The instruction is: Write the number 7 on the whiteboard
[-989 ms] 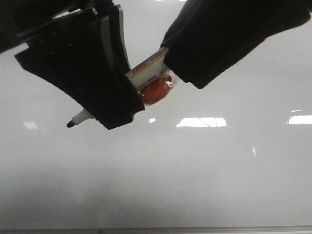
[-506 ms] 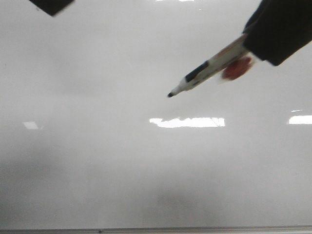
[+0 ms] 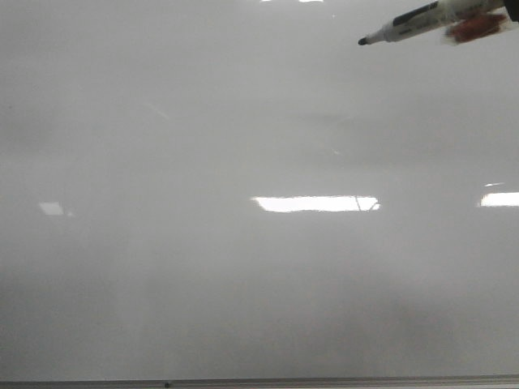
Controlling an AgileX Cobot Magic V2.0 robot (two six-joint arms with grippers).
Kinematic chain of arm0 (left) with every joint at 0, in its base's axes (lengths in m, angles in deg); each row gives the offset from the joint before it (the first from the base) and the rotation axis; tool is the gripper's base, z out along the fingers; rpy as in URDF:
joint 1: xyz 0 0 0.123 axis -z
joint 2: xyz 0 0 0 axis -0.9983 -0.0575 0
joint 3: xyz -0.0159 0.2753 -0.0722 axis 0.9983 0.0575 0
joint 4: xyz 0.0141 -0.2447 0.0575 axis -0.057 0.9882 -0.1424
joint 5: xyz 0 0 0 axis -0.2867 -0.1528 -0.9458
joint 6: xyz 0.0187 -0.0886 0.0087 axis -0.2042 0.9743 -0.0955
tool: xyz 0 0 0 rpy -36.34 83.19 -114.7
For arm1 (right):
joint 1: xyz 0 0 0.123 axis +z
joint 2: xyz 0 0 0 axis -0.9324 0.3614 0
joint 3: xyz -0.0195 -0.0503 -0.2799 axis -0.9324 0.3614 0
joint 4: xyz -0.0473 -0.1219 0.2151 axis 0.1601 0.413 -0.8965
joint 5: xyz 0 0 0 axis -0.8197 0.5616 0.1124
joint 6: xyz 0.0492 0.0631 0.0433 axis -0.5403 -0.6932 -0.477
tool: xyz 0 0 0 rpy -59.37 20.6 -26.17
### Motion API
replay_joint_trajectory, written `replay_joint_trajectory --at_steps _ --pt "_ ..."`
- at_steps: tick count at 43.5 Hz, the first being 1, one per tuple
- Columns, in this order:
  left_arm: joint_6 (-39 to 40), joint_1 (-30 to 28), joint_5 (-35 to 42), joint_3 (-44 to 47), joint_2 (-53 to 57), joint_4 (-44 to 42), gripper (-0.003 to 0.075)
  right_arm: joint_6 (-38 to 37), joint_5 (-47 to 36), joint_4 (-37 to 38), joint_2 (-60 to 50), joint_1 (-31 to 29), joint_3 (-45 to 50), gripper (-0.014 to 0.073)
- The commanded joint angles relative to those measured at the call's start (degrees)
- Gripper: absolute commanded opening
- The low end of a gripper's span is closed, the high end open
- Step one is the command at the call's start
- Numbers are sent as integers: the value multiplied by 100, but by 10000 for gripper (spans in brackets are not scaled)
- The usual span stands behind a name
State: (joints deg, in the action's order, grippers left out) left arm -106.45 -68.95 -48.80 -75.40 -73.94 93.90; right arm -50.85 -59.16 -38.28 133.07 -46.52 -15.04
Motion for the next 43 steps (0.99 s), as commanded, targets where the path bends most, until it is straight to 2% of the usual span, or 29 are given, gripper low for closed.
replay_joint_trajectory --at_steps 1,8,26,43 --pt "86 -28 353 -136 50 313 406 -24 -671 -149 242 -45 -152 -66" --pt "86 -28 375 -136 29 329 406 -24 -994 -149 834 -39 -406 -66" --pt "86 -28 379 -136 29 329 406 -20 -1035 -149 2489 -39 -1729 -66" --pt "86 -28 402 -136 29 329 406 -20 -1227 -21 3263 -57 -2186 -66"
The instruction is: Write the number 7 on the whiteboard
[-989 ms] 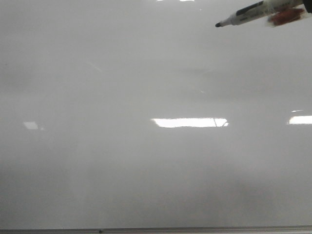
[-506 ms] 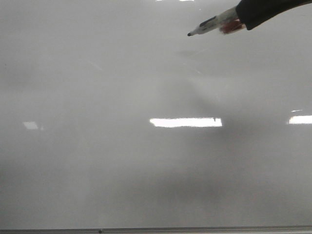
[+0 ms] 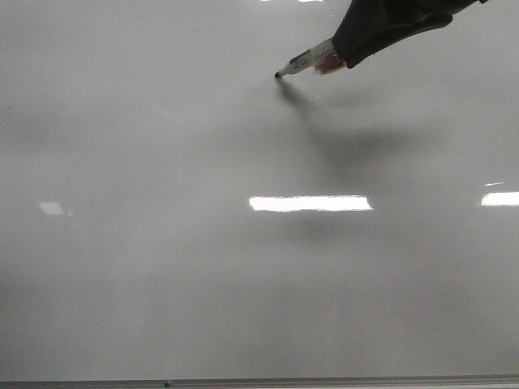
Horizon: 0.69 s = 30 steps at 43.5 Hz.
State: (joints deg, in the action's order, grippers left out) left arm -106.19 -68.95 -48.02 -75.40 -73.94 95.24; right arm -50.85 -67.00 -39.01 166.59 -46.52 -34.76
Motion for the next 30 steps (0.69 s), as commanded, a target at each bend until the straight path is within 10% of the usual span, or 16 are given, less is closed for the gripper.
replay_joint_trajectory --at_steps 1,30 --pt "60 -28 324 -136 29 195 406 -20 -421 77 -89 -85 -215 -66" --pt "60 -28 324 -136 29 195 406 54 772 291 -138 -796 -128 -66"
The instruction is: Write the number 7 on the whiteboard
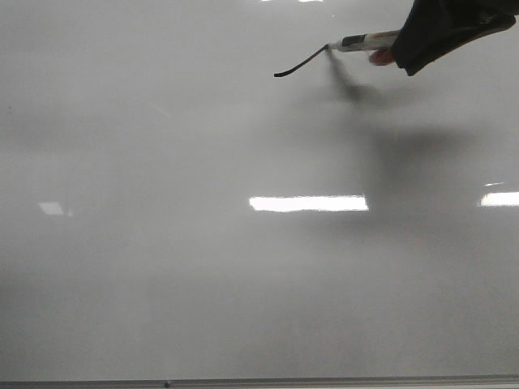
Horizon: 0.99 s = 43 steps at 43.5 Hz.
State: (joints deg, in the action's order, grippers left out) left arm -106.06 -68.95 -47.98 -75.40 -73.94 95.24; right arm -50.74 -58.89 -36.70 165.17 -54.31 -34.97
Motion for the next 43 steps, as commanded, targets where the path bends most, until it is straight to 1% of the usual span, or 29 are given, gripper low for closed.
replay_joint_trajectory --at_steps 1,10,15,20,24,26,28,31,36,40,43 --pt "47 -28 320 -136 29 195 406 78 38 60 77 9 -61 -66" --pt "47 -28 320 -136 29 195 406 279 316 60 603 446 401 -66" --pt "47 -28 335 -136 29 195 406 279 258 75 634 484 437 -66" --pt "-10 -28 378 -136 29 195 406 285 220 75 337 520 361 -66" --pt "-398 14 378 -136 29 303 407 355 402 75 -108 640 386 -66" --pt "-660 72 386 -136 29 445 407 476 637 75 -368 719 418 -66" --pt "-957 181 360 -148 1 659 413 671 870 75 -586 844 457 -66" --pt "-1427 406 345 -169 -76 912 447 1154 1372 75 -923 1056 538 -66" --pt "-1705 894 294 -305 -297 931 522 2087 2256 75 -1386 1435 618 -66" --pt "-1995 1323 294 -444 -533 931 529 2512 2625 -74 -1691 1659 618 -66" --pt "-2132 1686 280 -581 -783 931 529 2570 2686 -194 -1853 1738 618 -66"
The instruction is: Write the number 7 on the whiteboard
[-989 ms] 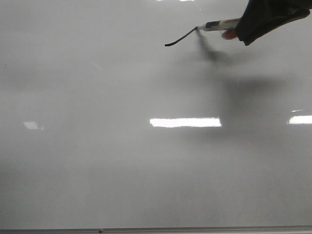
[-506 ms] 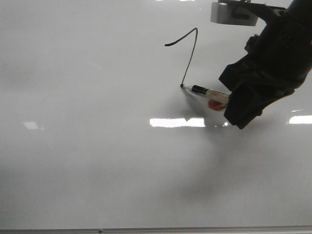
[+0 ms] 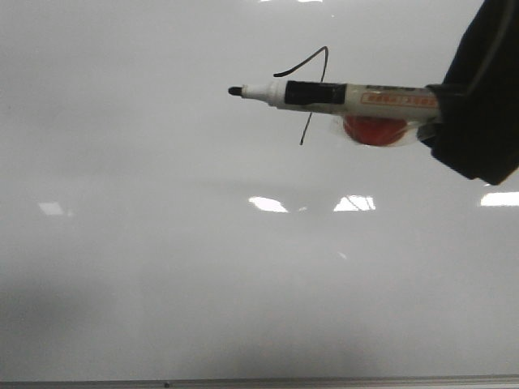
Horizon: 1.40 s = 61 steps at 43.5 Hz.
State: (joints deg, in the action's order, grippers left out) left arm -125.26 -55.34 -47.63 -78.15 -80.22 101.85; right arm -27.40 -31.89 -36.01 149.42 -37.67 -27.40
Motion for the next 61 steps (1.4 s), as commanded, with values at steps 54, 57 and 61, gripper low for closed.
replay_joint_trajectory --at_steps 54,57,61 --pt "-694 1802 79 -1565 -2455 291 45 236 141 -373 -426 74 -139 -44" --pt "-694 1802 79 -1565 -2455 291 17 236 152 -373 -426 74 -139 29" --pt "-683 1802 79 -1565 -2455 291 5 231 152 -373 -426 63 -139 202"
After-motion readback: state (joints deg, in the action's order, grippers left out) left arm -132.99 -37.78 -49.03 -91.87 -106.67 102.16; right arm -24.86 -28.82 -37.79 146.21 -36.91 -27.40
